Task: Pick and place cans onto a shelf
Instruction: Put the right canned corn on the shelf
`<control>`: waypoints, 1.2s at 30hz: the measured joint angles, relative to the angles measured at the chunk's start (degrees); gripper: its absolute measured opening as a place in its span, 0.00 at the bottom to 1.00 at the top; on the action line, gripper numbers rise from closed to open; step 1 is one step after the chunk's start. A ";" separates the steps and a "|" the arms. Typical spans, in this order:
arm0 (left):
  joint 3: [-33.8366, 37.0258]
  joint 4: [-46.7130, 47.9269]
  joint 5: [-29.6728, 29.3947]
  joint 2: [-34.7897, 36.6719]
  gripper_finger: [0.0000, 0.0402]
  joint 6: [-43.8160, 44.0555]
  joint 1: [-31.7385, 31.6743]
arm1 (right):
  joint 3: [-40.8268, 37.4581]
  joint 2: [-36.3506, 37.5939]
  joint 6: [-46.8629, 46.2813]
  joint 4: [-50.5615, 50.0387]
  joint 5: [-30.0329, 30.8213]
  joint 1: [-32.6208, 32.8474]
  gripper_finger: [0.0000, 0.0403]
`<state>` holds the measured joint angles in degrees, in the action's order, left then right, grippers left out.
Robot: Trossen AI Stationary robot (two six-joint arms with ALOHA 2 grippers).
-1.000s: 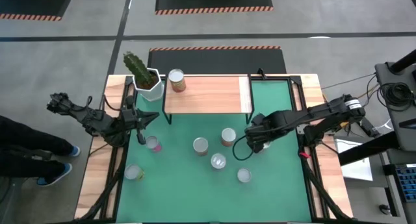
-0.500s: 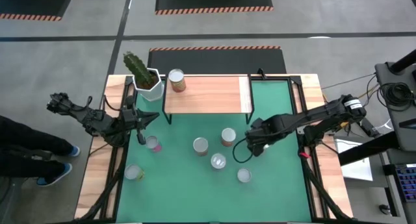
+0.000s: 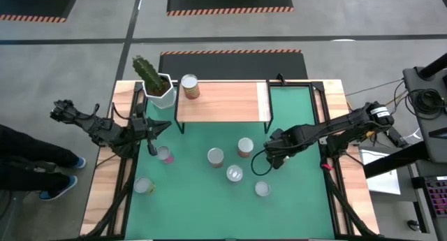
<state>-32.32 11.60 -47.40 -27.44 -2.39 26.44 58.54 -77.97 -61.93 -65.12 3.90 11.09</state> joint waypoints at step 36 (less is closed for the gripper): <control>0.00 -0.02 -0.02 -0.07 0.00 0.00 0.00 | 27.45 0.10 5.89 -9.00 0.06 -0.34 0.77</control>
<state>-32.32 11.57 -47.42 -27.51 -2.39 26.44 85.99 -77.87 -56.04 -74.12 3.96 10.75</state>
